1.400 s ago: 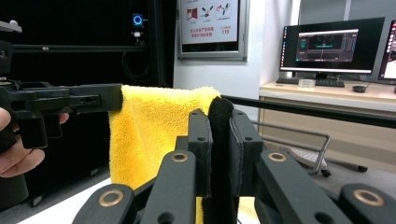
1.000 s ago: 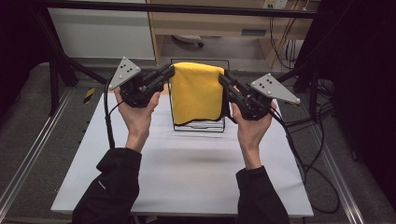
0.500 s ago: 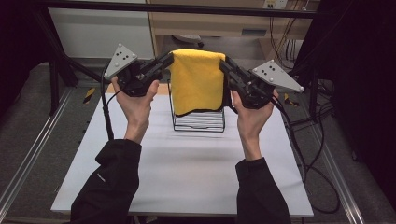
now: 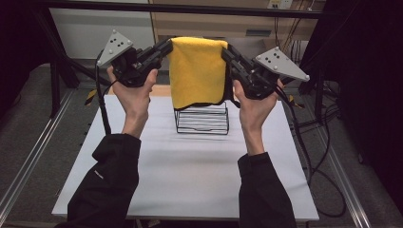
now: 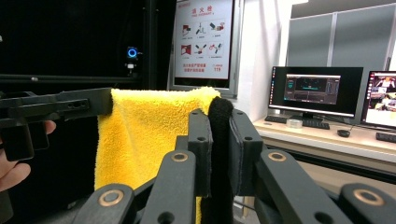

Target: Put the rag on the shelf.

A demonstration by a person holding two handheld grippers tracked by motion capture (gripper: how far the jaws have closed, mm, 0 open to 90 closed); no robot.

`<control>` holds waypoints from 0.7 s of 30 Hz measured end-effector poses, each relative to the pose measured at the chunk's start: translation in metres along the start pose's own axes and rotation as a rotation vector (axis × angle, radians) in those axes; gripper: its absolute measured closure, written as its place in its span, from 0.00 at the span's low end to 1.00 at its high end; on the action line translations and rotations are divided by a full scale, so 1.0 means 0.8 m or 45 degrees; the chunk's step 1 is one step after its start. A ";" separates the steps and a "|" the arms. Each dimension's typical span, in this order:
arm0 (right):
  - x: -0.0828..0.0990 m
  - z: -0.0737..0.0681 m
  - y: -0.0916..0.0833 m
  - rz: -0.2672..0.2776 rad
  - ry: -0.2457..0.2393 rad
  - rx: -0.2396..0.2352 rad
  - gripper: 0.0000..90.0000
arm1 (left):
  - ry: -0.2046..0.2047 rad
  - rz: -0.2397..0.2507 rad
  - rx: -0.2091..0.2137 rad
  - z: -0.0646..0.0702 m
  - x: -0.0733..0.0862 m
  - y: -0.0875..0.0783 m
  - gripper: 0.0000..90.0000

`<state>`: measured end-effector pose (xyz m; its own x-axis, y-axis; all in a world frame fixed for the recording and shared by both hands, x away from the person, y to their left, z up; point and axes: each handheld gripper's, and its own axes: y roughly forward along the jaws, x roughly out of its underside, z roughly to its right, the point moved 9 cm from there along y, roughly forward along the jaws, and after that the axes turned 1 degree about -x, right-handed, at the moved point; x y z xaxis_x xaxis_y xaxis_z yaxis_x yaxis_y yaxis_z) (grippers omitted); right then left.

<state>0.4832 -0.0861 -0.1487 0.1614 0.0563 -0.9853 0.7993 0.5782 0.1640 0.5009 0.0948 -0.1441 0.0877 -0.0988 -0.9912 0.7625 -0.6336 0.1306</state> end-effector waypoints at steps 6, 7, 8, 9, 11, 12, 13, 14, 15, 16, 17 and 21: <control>-0.012 0.004 0.008 0.013 0.003 0.008 0.90 | 0.002 0.005 -0.008 -0.004 -0.014 0.007 0.93; -0.014 0.005 0.009 0.013 0.004 0.009 0.90 | 0.002 0.006 -0.009 -0.004 -0.015 0.008 0.93; -0.015 0.005 0.010 0.015 0.000 0.010 0.90 | 0.003 0.006 -0.009 -0.005 -0.017 0.008 0.93; -0.017 0.006 0.011 0.018 0.000 0.011 0.90 | 0.001 0.010 -0.011 -0.005 -0.020 0.009 0.93; -0.021 0.008 0.013 0.019 0.003 0.014 0.90 | 0.001 0.012 -0.011 -0.005 -0.023 0.012 0.93; -0.023 0.009 0.015 0.021 0.003 0.015 0.90 | 0.001 0.012 -0.010 -0.006 -0.024 0.013 0.93; -0.025 0.010 0.015 0.021 0.001 0.016 0.90 | -0.001 0.015 -0.010 -0.006 -0.026 0.014 0.93; -0.026 0.011 0.017 0.022 0.002 0.020 0.90 | 0.008 0.018 -0.016 -0.007 -0.027 0.015 0.93; -0.028 0.012 0.017 0.024 0.001 0.020 0.90 | 0.001 0.014 -0.010 -0.007 -0.028 0.017 0.93; -0.030 0.013 0.018 0.024 0.001 0.022 0.90 | 0.006 0.014 -0.012 -0.008 -0.030 0.019 0.93; -0.032 0.015 0.020 0.025 -0.003 0.024 0.90 | 0.005 0.017 -0.012 -0.008 -0.031 0.020 0.93; -0.038 0.019 0.026 0.027 -0.008 0.027 0.90 | -0.001 0.017 -0.010 -0.012 -0.036 0.026 0.93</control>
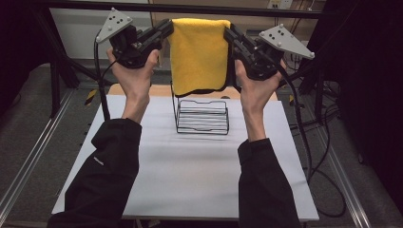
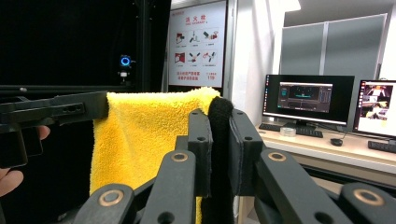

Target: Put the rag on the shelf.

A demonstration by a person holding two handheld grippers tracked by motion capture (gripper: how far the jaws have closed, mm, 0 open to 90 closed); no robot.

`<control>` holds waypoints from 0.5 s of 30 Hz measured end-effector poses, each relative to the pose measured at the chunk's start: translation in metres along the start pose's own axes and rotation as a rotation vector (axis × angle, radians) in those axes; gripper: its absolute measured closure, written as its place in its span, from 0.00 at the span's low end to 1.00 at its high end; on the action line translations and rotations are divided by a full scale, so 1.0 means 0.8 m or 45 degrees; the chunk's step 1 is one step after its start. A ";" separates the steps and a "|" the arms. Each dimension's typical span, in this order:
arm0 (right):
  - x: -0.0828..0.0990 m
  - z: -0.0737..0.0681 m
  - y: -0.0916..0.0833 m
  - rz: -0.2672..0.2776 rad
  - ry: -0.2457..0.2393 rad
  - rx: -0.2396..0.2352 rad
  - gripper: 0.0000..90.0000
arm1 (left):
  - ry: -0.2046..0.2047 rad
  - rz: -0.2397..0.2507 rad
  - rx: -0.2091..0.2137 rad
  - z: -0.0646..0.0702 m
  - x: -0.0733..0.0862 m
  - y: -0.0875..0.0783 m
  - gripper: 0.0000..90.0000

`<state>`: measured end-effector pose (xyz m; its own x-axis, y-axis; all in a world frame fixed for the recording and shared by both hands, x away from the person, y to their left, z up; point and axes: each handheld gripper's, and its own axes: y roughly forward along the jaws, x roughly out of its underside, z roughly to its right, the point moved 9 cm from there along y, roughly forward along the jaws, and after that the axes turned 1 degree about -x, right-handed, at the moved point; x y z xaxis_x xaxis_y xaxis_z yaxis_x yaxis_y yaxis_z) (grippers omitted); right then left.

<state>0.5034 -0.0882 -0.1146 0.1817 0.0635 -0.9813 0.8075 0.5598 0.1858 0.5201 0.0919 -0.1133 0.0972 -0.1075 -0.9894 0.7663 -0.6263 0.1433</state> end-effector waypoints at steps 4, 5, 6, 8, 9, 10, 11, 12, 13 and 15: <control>-0.004 0.003 0.006 0.004 0.001 0.006 0.90 | 0.007 -0.004 -0.011 -0.003 -0.004 0.006 0.93; -0.005 0.004 0.007 0.004 0.003 0.006 0.90 | 0.007 -0.006 -0.012 -0.004 -0.006 0.008 0.93; -0.006 0.005 0.008 0.005 0.004 0.007 0.90 | 0.003 -0.006 -0.009 -0.005 -0.007 0.008 0.93; -0.010 0.007 0.011 0.008 0.001 0.009 0.90 | -0.001 0.001 -0.008 -0.006 -0.012 0.011 0.93; -0.012 0.008 0.013 0.011 0.002 0.009 0.90 | 0.002 0.002 -0.010 -0.007 -0.013 0.012 0.93; -0.014 0.009 0.015 0.014 0.001 0.011 0.90 | 0.006 0.001 -0.014 -0.008 -0.015 0.013 0.93; -0.015 0.009 0.016 0.014 0.001 0.009 0.90 | 0.007 0.000 -0.018 -0.009 -0.017 0.014 0.93; -0.016 0.010 0.018 0.014 -0.004 0.010 0.90 | 0.006 0.002 -0.020 -0.010 -0.019 0.016 0.93; -0.018 0.011 0.020 0.017 -0.001 0.011 0.90 | 0.010 0.003 -0.026 -0.012 -0.021 0.017 0.93; -0.020 0.012 0.024 0.021 0.004 0.009 0.90 | 0.022 -0.002 -0.033 -0.014 -0.024 0.021 0.93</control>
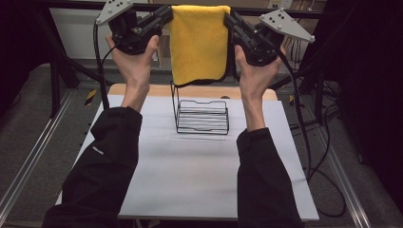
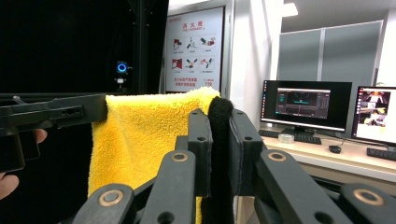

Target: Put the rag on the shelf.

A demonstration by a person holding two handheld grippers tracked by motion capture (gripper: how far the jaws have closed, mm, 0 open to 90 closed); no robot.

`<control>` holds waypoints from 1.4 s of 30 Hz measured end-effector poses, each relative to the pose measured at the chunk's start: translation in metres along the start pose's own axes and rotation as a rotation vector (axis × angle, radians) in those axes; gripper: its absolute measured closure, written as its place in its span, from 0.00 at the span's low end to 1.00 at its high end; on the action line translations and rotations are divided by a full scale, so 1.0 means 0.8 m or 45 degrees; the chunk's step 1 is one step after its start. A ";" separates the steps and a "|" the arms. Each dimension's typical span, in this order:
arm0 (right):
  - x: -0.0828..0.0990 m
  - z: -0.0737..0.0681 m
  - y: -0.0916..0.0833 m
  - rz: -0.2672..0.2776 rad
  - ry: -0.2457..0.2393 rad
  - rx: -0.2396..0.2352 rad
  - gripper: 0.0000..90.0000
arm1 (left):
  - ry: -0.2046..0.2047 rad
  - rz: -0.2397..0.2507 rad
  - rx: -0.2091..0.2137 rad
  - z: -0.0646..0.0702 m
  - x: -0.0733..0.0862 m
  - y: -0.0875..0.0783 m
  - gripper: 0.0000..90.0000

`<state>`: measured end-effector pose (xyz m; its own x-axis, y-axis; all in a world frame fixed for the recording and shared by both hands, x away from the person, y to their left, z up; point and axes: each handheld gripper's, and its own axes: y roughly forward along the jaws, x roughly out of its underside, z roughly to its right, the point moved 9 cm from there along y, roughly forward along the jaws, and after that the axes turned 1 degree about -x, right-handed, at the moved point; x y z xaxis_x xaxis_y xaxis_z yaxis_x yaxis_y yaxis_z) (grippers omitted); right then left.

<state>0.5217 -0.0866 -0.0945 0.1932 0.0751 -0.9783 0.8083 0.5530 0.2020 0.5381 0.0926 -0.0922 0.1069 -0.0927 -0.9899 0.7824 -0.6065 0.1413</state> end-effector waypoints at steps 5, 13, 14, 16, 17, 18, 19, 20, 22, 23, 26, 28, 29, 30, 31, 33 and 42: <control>-0.001 0.004 0.011 0.003 0.003 0.001 0.90 | 0.009 -0.005 -0.009 -0.008 -0.005 0.007 0.93; 0.006 0.011 0.027 -0.013 -0.001 -0.004 0.90 | -0.008 -0.015 -0.019 -0.027 0.002 0.023 0.93; 0.007 0.012 0.030 -0.019 -0.003 -0.005 0.90 | -0.004 -0.016 -0.022 -0.029 0.003 0.025 0.93; 0.009 0.015 0.035 -0.026 0.003 0.000 0.90 | 0.018 -0.018 -0.031 -0.032 0.005 0.028 0.93; 0.010 0.016 0.037 -0.026 0.003 0.000 0.90 | 0.024 -0.017 -0.032 -0.033 0.006 0.030 0.93; 0.011 0.017 0.039 -0.028 0.003 0.000 0.90 | 0.027 -0.019 -0.035 -0.036 0.008 0.032 0.93; 0.013 0.018 0.042 -0.034 0.002 -0.005 0.90 | 0.026 -0.020 -0.033 -0.038 0.010 0.034 0.93; 0.015 0.019 0.044 -0.039 -0.001 -0.003 0.90 | 0.027 -0.024 -0.035 -0.040 0.013 0.036 0.93; 0.020 0.022 0.048 -0.049 0.007 -0.010 0.90 | 0.044 -0.033 -0.044 -0.044 0.017 0.039 0.93; 0.022 0.023 0.050 -0.055 0.010 -0.009 0.90 | 0.050 -0.037 -0.046 -0.046 0.020 0.040 0.93; 0.031 0.025 0.056 -0.068 0.022 -0.016 0.90 | 0.067 -0.047 -0.055 -0.050 0.027 0.040 0.93; 0.037 0.026 0.059 -0.079 0.024 -0.022 0.90 | 0.072 -0.057 -0.058 -0.053 0.033 0.041 0.93; 0.042 0.026 0.059 -0.085 0.024 -0.021 0.90 | 0.071 -0.061 -0.058 -0.054 0.037 0.040 0.93; 0.046 0.026 0.060 -0.092 0.018 -0.023 0.90 | 0.071 -0.066 -0.060 -0.055 0.040 0.040 0.93; 0.048 0.026 0.061 -0.097 0.015 -0.026 0.90 | 0.068 -0.071 -0.058 -0.057 0.045 0.040 0.93; 0.055 0.026 0.061 -0.110 0.016 -0.028 0.90 | 0.065 -0.081 -0.055 -0.059 0.052 0.040 0.93; 0.090 0.029 0.053 -0.174 0.025 -0.029 0.90 | 0.063 -0.140 -0.018 -0.054 0.091 0.037 0.93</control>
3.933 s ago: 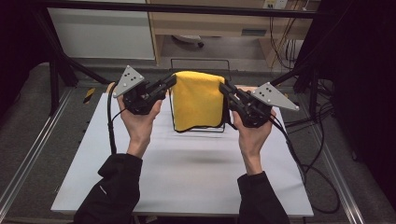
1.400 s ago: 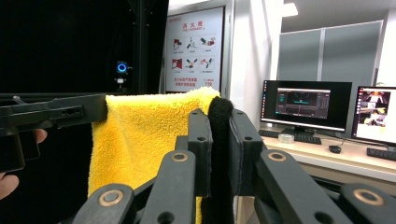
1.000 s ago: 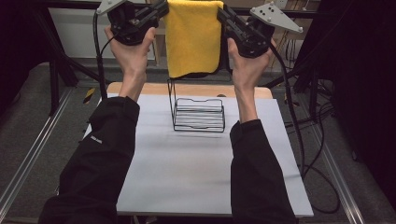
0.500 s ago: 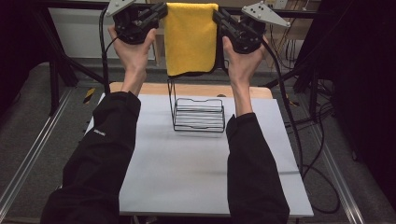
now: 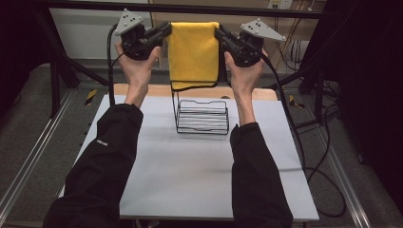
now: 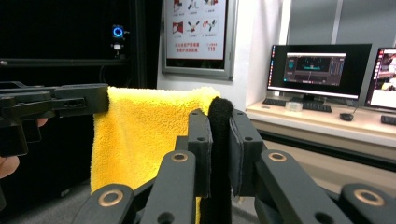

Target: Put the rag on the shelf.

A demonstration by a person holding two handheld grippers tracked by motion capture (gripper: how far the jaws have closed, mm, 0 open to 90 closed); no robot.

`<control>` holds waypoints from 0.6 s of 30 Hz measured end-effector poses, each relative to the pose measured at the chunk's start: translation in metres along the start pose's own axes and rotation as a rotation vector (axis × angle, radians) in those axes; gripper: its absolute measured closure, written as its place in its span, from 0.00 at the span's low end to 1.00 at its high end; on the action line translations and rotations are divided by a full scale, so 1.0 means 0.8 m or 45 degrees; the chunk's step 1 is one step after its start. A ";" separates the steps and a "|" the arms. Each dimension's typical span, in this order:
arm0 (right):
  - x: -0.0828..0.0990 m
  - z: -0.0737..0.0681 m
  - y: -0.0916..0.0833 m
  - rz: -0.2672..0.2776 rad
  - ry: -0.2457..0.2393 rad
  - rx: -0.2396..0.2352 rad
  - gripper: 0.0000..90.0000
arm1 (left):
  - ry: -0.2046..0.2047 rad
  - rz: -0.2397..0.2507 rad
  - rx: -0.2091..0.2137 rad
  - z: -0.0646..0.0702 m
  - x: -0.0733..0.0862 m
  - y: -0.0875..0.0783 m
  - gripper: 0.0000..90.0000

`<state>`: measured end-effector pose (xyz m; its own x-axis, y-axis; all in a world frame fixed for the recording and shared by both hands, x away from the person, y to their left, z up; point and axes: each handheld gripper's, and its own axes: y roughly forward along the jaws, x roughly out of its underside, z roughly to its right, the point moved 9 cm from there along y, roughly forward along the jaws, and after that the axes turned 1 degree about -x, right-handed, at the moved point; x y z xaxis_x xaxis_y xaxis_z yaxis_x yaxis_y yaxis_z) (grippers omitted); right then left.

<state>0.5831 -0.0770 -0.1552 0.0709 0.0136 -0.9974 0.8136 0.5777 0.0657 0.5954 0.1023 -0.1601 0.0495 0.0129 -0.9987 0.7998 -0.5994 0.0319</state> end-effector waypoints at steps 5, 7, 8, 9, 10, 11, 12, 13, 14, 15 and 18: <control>0.017 0.008 -0.007 -0.016 0.020 0.006 0.90 | 0.009 -0.016 0.033 0.011 0.013 0.002 0.93; 0.022 0.010 -0.011 -0.021 0.026 0.007 0.90 | 0.012 -0.023 0.044 0.015 0.018 0.003 0.93; 0.025 0.012 -0.013 -0.022 0.028 0.009 0.90 | 0.012 -0.027 0.049 0.017 0.020 0.004 0.93; 0.028 0.013 -0.015 -0.024 0.033 0.008 0.90 | 0.012 -0.027 0.049 0.017 0.020 0.004 0.93; 0.031 0.014 -0.016 -0.028 0.036 0.008 0.90 | 0.022 -0.047 0.054 0.020 0.027 0.005 0.93; 0.034 0.015 -0.018 -0.031 0.036 0.009 0.90 | 0.023 -0.046 0.062 0.022 0.028 0.005 0.93; 0.036 0.016 -0.020 -0.033 0.037 0.009 0.90 | 0.023 -0.052 0.066 0.023 0.031 0.004 0.93; 0.039 0.017 -0.022 -0.035 0.043 0.008 0.90 | 0.021 -0.056 0.074 0.025 0.034 0.004 0.93; 0.042 0.017 -0.024 -0.037 0.046 0.006 0.90 | 0.019 -0.059 0.080 0.027 0.037 0.004 0.93; 0.046 0.017 -0.027 -0.040 0.048 0.005 0.90 | 0.018 -0.062 0.082 0.028 0.039 0.004 0.93; 0.054 0.018 -0.032 -0.049 0.052 0.003 0.90 | 0.025 -0.082 0.097 0.033 0.046 0.003 0.93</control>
<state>0.5735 -0.1034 -0.1996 0.0161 0.0246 -0.9996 0.8168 0.5763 0.0274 0.5830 0.0802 -0.1977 0.0116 0.0690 -0.9976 0.7540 -0.6559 -0.0366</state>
